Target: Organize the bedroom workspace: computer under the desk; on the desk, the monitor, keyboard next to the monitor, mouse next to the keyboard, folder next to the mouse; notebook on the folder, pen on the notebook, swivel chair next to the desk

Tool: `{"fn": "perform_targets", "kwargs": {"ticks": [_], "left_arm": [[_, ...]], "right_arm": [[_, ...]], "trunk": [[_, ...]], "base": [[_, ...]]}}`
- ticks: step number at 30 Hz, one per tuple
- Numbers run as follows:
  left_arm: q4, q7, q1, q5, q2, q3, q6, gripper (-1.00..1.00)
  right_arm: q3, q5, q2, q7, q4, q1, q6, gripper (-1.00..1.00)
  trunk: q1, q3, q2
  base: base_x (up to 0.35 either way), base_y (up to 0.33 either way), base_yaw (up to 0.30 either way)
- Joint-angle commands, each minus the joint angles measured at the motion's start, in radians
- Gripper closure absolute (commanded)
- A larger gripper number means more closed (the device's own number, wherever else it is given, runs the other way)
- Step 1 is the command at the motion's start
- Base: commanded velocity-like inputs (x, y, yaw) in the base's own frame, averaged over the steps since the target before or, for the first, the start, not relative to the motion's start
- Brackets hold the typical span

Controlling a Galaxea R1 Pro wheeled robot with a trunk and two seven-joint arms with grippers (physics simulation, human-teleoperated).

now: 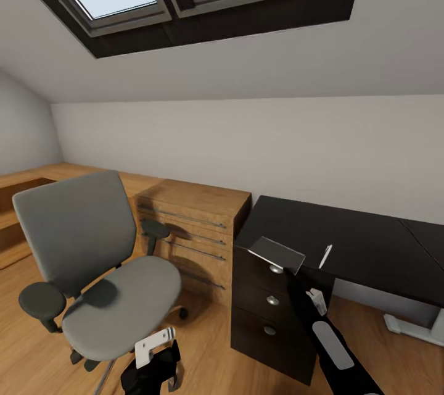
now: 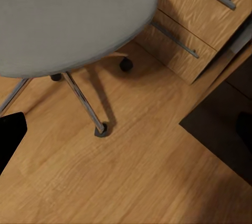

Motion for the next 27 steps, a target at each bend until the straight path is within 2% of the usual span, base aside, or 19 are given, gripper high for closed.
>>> {"fn": "perform_targets", "kwargs": {"ticks": [1, 10, 19, 27], "left_arm": [[-0.002, 0.006, -0.001, 0.003, 0.000, -0.002, 0.005, -1.00], [-0.002, 0.004, 0.000, 0.003, 0.000, -0.017, 0.005, -1.00], [-0.002, 0.005, -0.001, 0.003, 0.000, -0.019, 0.005, -1.00], [-0.002, 0.005, -0.001, 0.003, 0.000, -0.020, 0.005, -1.00]], "right_arm": [[-0.002, -0.010, 0.000, 0.004, 0.000, 0.000, 0.002, -1.00], [-0.003, -0.009, -0.003, 0.004, -0.001, 0.000, 0.001, -1.00], [-0.004, -0.009, -0.004, 0.004, -0.001, 0.000, -0.019, -1.00], [-0.003, -0.008, -0.004, 0.004, -0.001, 0.000, -0.034, -1.00]], "trunk": [[0.000, -0.001, 0.000], [0.000, -0.001, 0.000], [0.000, -0.001, 0.000], [0.000, -0.001, 0.000]], "base": [[0.013, 0.004, 0.000], [0.075, 0.012, 0.000], [0.038, 0.004, 0.000], [0.130, 0.059, 0.000]]}}
